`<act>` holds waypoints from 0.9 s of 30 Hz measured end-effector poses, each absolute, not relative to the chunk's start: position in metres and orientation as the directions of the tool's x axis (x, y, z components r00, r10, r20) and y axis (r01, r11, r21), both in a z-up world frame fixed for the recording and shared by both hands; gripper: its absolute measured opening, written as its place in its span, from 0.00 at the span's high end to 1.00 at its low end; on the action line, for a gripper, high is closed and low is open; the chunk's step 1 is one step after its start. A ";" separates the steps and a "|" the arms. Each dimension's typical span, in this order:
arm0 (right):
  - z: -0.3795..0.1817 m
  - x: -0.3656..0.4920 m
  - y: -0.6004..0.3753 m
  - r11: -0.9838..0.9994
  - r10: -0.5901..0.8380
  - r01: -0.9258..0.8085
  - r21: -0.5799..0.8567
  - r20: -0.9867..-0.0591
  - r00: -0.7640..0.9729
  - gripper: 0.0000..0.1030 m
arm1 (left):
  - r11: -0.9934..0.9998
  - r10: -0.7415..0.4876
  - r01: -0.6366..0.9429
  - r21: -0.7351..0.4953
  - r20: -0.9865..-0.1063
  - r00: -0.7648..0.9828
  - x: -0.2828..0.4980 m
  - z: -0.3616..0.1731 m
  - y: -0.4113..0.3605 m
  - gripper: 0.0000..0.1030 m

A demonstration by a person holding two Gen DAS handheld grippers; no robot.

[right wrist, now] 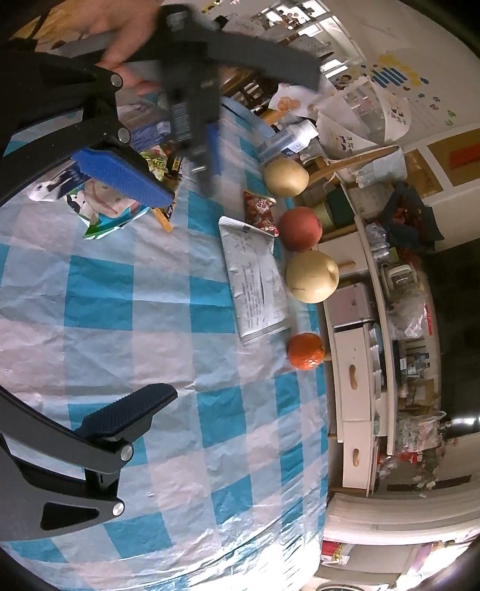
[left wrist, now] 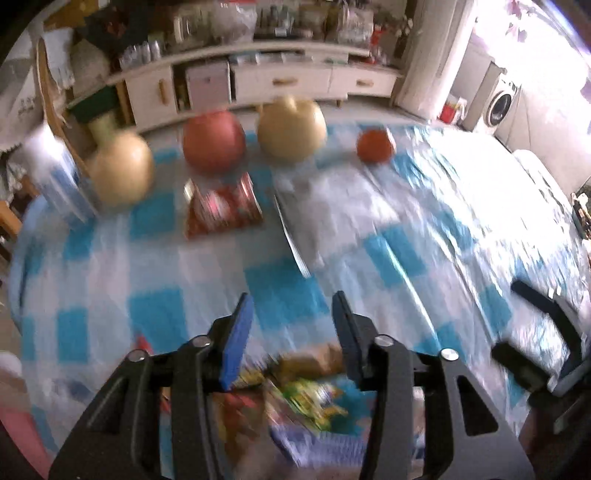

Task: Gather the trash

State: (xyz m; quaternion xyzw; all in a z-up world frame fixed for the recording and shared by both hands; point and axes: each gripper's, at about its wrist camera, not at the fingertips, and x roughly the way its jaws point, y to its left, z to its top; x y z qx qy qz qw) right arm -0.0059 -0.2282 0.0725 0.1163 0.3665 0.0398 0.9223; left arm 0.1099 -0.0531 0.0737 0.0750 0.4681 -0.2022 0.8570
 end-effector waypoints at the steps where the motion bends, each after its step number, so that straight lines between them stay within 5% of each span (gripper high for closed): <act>1: 0.072 -0.005 -0.228 0.968 0.165 0.011 0.250 -0.670 0.724 0.08 | 0.915 -0.261 0.402 -0.049 -0.829 0.495 0.117 0.077 -0.052 0.46; 7: 0.069 0.000 -0.223 0.959 0.202 -0.003 0.284 -0.675 0.709 0.08 | 0.967 -0.180 0.249 -0.053 -0.836 0.519 0.182 0.075 -0.050 0.38; 10: 0.069 -0.001 -0.221 0.959 0.208 -0.012 0.285 -0.672 0.710 0.08 | 0.967 -0.153 0.255 -0.022 -0.849 0.506 0.200 0.064 -0.064 0.18; 24: 0.065 0.000 -0.210 0.948 0.273 -0.069 0.311 -0.683 0.677 0.08 | 0.988 -0.078 0.152 -0.006 -0.876 0.476 0.238 0.035 -0.058 0.15; 27: 0.065 -0.002 -0.203 0.948 0.288 -0.093 0.306 -0.689 0.665 0.08 | 0.987 -0.124 0.145 -0.062 -0.876 0.467 0.236 0.030 -0.052 0.24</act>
